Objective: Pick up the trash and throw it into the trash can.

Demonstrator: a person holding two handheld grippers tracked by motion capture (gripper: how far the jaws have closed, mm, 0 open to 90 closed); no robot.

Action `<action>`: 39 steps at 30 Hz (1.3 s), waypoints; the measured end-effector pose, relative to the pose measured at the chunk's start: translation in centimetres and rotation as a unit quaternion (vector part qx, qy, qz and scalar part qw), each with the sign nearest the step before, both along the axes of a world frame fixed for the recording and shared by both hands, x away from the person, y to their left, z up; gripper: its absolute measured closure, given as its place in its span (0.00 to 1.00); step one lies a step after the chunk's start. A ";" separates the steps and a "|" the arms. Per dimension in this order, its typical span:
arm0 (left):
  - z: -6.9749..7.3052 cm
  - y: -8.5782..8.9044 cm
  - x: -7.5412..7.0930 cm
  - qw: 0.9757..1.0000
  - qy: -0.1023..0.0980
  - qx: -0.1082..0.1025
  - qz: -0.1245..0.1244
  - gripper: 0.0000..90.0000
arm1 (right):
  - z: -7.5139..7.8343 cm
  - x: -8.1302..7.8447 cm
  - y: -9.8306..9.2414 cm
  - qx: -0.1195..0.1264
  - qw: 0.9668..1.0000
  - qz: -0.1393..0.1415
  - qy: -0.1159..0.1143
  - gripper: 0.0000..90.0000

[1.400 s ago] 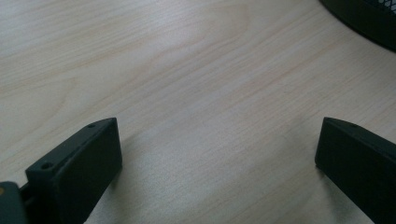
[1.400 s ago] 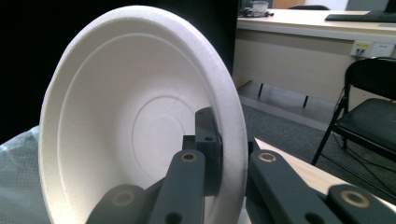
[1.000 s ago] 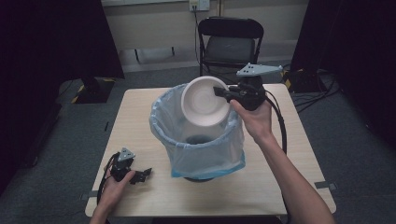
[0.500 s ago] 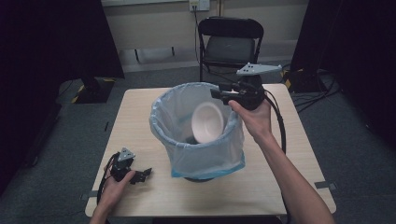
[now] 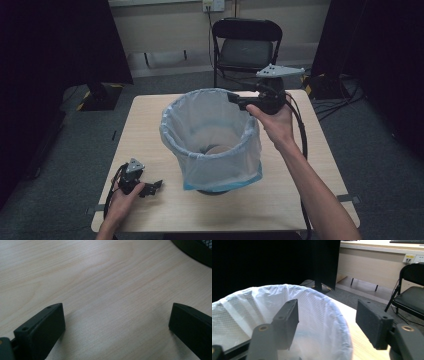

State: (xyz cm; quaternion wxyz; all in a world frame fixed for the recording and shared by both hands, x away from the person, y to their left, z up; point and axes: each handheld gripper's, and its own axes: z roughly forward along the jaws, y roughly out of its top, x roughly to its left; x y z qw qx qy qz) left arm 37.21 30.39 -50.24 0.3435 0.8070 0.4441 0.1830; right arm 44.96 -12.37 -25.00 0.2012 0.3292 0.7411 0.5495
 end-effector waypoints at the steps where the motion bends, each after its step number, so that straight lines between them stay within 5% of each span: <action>1: 0.0 0.0 0.0 1.000 0.000 0.000 0.000 0.00 | 0.0 0.1 -0.2 0.001 1.000 -0.005 -0.001 0.36; 16: 0.0 0.0 0.0 1.000 0.000 0.000 0.000 0.00 | -0.7 0.7 -4.7 0.011 0.998 -0.067 0.007 0.26; 20: 0.0 0.0 0.0 1.000 0.000 0.000 0.000 0.00 | -1.3 0.7 -5.9 -0.004 0.996 -0.091 0.015 0.24; 28: 0.0 0.0 0.0 1.000 0.000 0.000 0.000 0.00 | -3.7 0.5 -9.1 -0.015 0.988 -0.147 0.040 0.24; 39: 0.0 0.0 0.0 1.000 0.000 0.000 0.001 0.00 | -7.9 -0.9 -11.5 -0.035 0.982 -0.166 0.079 0.20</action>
